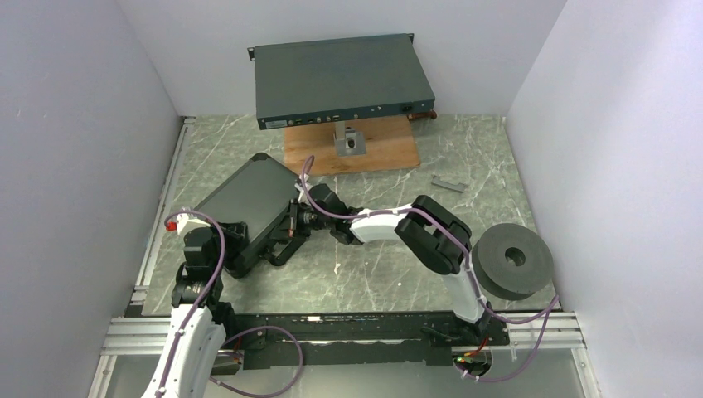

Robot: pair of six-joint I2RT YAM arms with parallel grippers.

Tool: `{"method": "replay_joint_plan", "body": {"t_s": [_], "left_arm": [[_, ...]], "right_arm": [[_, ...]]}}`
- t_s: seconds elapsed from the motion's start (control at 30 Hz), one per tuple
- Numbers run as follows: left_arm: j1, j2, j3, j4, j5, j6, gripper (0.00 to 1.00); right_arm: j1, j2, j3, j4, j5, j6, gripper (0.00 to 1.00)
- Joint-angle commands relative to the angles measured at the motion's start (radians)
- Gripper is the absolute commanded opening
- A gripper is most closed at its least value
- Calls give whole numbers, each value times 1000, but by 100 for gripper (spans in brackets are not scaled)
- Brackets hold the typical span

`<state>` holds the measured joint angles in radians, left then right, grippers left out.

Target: Pack up texas hold em set

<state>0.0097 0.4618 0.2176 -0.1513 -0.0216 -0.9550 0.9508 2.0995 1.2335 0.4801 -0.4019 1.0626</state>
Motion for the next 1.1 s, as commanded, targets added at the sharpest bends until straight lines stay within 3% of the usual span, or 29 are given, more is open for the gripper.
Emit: {"method": "replay_joint_plan", "body": {"t_s": [0.0,0.17,0.33,0.63,1.07], "left_arm": [[1,49,-77,-299,0,68,0],[1,46,-78,-299,0,68,0],[1,45,-78,-300,0,67,0],[1,37,-80,-304,-3,64,0],[1,21,-83,-310,-14,55,0]], "right_arm": [[0,-134,44,146,-1,-54,0],[-1,-226,-87,135,102,-74,0],[0,-263,-160,-47,239,-47,0],[14,-193,-100,-253,312,33,0],[39,-89,55,-278,328,61,0]]}}
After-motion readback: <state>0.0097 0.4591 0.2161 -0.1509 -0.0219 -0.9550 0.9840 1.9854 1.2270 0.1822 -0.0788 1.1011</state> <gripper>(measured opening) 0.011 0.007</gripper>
